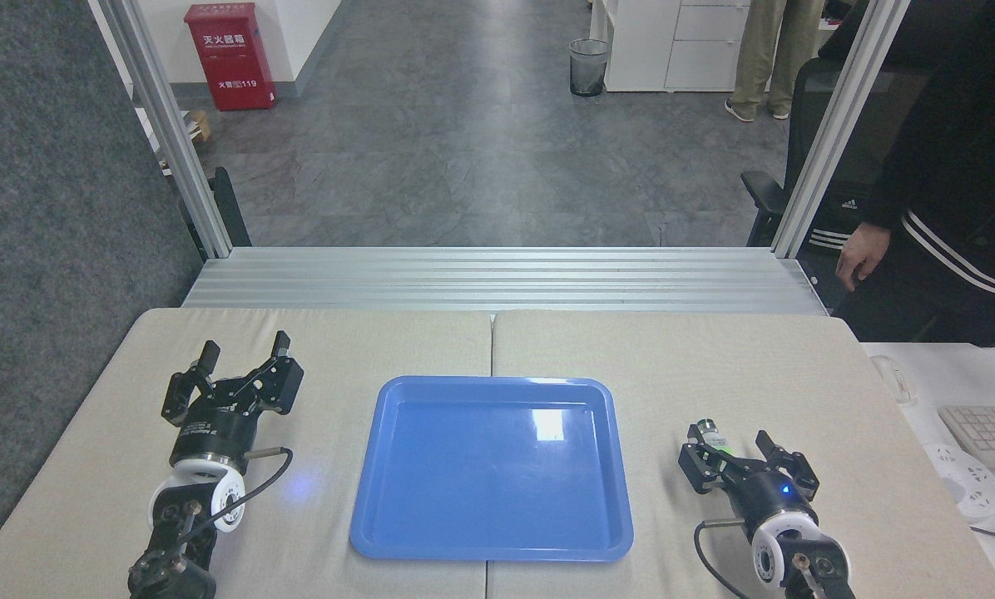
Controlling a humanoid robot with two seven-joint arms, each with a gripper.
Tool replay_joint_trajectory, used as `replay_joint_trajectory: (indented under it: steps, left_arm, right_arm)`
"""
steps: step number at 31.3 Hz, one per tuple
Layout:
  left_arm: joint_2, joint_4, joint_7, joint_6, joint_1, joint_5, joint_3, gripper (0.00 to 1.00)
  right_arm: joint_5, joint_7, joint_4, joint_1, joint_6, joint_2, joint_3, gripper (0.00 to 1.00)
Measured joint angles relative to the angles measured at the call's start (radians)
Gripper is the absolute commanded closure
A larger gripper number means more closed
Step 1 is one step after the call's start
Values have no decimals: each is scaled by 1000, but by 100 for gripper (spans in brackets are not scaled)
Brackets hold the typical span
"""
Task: Pick up switch part and place in tray
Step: 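Lower the open right gripper over the green switch part, then close the right gripper on the switch part and lift it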
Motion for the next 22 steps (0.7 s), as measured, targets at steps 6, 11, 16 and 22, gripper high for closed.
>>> replay_joint_trajectory:
  steps: [6,11,16,22]
  left_arm:
    - [0,0,0,0,2,0,0,0]
    - [0,0,0,0,3,0,0,0]
    - [-1,0,0,0,4,0,0,0]
    - [-1,0,0,0,4,1,0,0]
  right_arm:
    - [24,1,37,1,0,6,14,1]
    - [35,1,60,1,5,10,22,5]
    - [41,1,78,-9,10,14,27,30]
    - [45,1,93,-23,12,16,30,56]
